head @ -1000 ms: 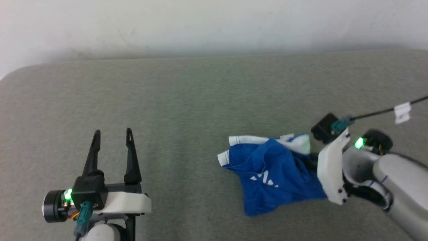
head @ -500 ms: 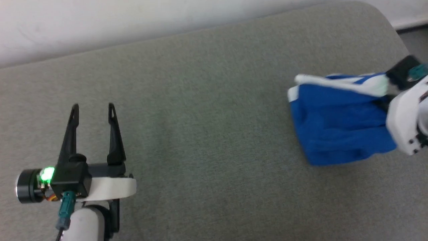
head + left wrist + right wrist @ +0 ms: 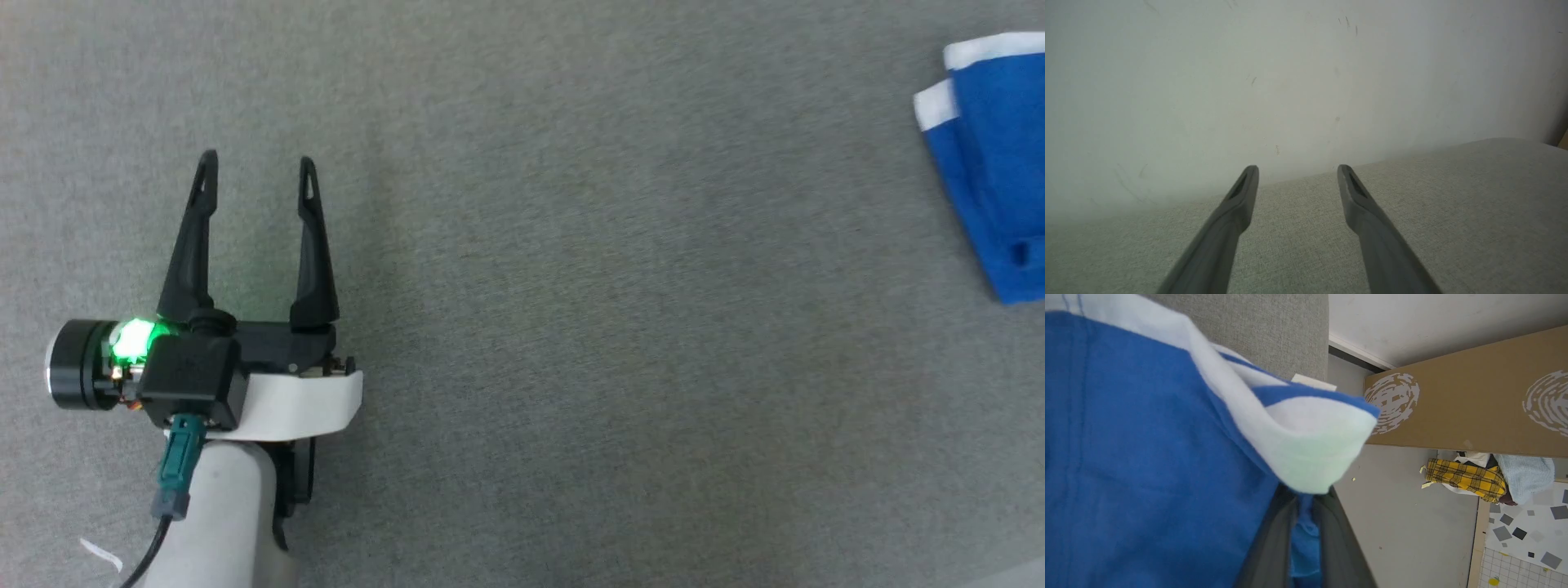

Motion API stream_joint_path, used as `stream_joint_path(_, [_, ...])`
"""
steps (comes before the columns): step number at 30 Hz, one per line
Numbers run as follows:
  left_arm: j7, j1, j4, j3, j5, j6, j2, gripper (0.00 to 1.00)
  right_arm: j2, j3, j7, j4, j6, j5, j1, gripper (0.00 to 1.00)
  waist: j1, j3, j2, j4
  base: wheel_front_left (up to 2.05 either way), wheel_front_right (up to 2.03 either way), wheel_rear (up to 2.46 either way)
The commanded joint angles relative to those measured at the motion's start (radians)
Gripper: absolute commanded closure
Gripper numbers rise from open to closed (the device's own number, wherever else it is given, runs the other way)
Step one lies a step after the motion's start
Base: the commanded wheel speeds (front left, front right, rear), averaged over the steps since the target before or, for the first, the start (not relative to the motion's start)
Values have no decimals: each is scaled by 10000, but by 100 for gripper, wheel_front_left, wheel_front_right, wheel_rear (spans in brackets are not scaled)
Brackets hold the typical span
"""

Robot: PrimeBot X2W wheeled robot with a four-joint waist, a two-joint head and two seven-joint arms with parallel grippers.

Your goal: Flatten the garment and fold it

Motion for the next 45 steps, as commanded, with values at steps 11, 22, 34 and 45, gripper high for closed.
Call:
stream_joint_path(11, [-47, 351, 390, -27, -363, 302, -101, 0, 458, -663, -1906, 1025, -21, -784, -277, 0, -3, -1203, 1, 632, 0, 0, 0])
stream_joint_path(22, [-47, 1595, 572, 567, -860, 422, -420, 0, 1901, -2889, -6416, -1430, -21, -1507, 1238, 0, -3, -3319, 1, 1338, 0, 0, 0])
stream_joint_path(34, [-47, 2206, 1124, 848, -1036, -51, -710, 0, 5853, -5543, -6711, -5525, -21, -2721, 6324, 0, -3, -4542, 1, 2441, 0, 0, 0])
stream_joint_path(45, [1, 2510, 1754, 963, -866, -326, -759, 100, 7151, -5948, -6668, -6366, 0, -3027, 9132, 100, -3, -4830, 1, 2574, 0, 0, 0])
